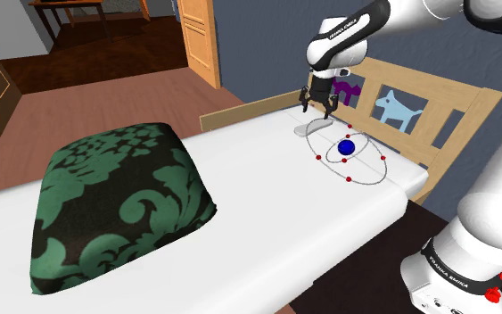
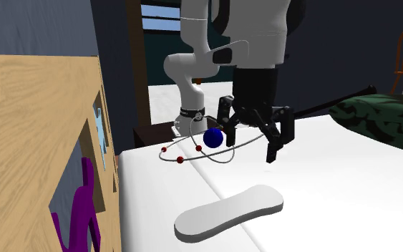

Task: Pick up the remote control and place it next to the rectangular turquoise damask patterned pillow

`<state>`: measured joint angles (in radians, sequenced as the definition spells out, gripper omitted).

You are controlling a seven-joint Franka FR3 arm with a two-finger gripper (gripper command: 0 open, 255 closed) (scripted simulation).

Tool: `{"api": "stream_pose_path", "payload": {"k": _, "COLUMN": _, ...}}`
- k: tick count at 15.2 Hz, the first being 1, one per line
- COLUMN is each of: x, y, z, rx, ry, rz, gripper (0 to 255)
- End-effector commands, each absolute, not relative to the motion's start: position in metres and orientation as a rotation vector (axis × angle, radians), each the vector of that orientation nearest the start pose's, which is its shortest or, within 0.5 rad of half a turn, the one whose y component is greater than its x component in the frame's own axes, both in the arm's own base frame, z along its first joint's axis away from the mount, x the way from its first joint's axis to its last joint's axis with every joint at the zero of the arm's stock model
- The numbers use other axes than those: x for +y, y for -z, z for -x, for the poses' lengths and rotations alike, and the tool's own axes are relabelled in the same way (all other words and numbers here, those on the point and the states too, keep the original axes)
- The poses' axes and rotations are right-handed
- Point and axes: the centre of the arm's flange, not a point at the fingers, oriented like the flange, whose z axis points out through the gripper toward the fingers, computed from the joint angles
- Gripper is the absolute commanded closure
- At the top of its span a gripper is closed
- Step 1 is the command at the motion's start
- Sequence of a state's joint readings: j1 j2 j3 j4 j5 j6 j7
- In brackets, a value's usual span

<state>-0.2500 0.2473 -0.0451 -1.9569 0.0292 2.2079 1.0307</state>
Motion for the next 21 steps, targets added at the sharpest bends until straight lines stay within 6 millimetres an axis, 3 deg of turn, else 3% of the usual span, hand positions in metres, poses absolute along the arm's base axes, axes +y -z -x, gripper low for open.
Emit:
{"api": "stream_pose_path", "payload": {"k": 1, "x": -0.194, "y": -0.337, "z": -0.591, "rx": 2.033, "ry": 0.003, "rz": 2.376, "gripper": 0}}
{"api": "stream_pose_path", "payload": {"k": 5, "x": -0.234, "y": -0.308, "z": -0.607, "rx": 2.195, "ry": 0.010, "rz": 2.223, "gripper": 0}}
{"api": "stream_pose_path", "payload": {"k": 13, "x": -0.235, "y": -0.268, "z": -0.608, "rx": 2.200, "ry": 0.010, "rz": 2.218, "gripper": 0}}
{"api": "stream_pose_path", "payload": {"k": 21, "x": -0.235, "y": -0.268, "z": -0.608, "rx": 2.200, "ry": 0.010, "rz": 2.218, "gripper": 0}}
